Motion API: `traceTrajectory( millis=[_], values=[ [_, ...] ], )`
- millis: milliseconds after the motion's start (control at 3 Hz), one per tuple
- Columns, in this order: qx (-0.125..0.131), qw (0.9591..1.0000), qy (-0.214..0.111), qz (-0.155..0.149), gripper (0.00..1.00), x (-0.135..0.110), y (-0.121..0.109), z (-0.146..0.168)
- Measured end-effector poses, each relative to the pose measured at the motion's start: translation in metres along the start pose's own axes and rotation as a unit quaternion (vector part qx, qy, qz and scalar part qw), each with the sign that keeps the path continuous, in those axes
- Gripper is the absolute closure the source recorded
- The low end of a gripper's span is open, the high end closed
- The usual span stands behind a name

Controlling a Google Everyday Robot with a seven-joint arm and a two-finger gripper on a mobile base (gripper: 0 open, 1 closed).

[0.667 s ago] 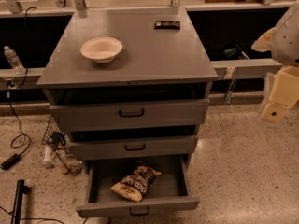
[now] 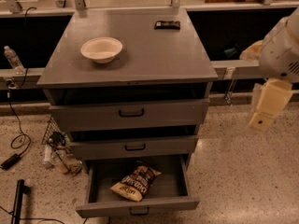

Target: Pick brown chip bag from bottom drawer and place on counter

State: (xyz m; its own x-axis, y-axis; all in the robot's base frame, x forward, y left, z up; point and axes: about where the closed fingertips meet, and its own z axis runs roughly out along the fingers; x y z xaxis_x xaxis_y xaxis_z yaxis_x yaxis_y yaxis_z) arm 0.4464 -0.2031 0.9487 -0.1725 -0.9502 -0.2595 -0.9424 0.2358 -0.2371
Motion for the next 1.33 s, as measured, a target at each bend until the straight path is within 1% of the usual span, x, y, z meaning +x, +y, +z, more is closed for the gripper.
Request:
traceTrajectory(
  millis=[333,667,1000,1333],
  values=[
    [-0.028,0.9966,-0.062,-0.046,0.0,-0.016,0.021,0.07],
    [-0.037,0.9799,-0.12,-0.155,0.0,-0.055,0.032,0.172],
    [-0.031,0.9679,-0.135,-0.21,0.0,-0.081,0.033,0.233],
    [-0.025,0.9679,-0.136,-0.21,0.0,-0.084,0.029,0.237]
  ],
)
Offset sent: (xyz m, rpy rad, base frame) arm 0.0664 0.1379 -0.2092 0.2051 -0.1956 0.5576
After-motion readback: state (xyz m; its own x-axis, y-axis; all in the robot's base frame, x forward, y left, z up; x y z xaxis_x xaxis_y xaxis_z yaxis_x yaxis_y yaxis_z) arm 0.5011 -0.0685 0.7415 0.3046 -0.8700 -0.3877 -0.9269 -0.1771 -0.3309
